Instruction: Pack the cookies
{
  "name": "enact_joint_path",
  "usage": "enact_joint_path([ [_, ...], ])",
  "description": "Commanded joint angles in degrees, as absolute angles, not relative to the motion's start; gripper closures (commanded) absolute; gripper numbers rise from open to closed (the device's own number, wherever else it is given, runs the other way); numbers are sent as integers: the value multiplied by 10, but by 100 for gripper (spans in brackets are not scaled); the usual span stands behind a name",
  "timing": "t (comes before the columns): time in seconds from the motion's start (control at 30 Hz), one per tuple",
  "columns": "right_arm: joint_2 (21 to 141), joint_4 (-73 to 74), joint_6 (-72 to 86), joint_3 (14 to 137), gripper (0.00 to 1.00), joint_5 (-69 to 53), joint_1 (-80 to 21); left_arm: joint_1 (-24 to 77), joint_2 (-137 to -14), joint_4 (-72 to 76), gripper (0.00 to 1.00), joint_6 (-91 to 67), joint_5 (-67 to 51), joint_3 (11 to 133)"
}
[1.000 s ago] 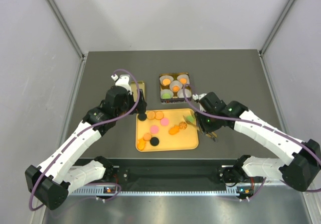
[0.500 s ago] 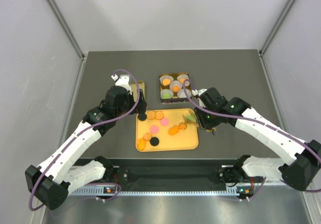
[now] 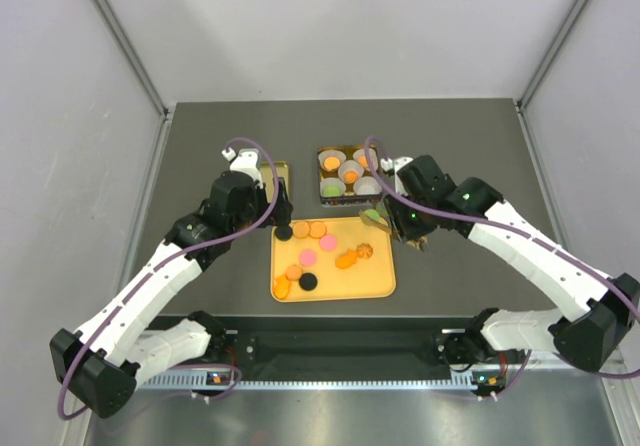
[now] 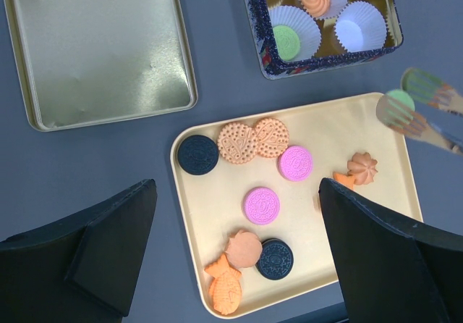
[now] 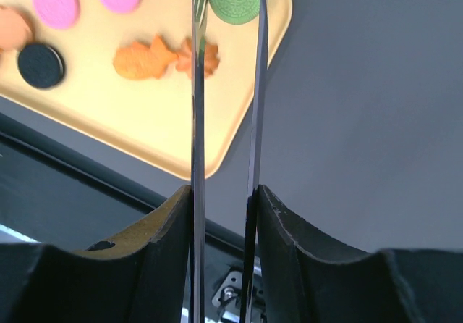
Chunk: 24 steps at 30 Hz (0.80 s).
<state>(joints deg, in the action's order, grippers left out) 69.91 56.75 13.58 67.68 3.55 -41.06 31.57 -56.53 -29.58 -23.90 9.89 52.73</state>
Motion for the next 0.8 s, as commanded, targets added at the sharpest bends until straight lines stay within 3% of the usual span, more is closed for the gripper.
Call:
enact_joint_path([
  [0.0,710,558,119,740,62,45,-392,313,-562,-271,1,-238,101,524],
  [0.43,811,522,96,850,63,29,-321,313,-562,-271,1,-235,101,527],
  [0.77,850,473,120,850,62,14,-316,312,-562,-276,1,-227,103,533],
])
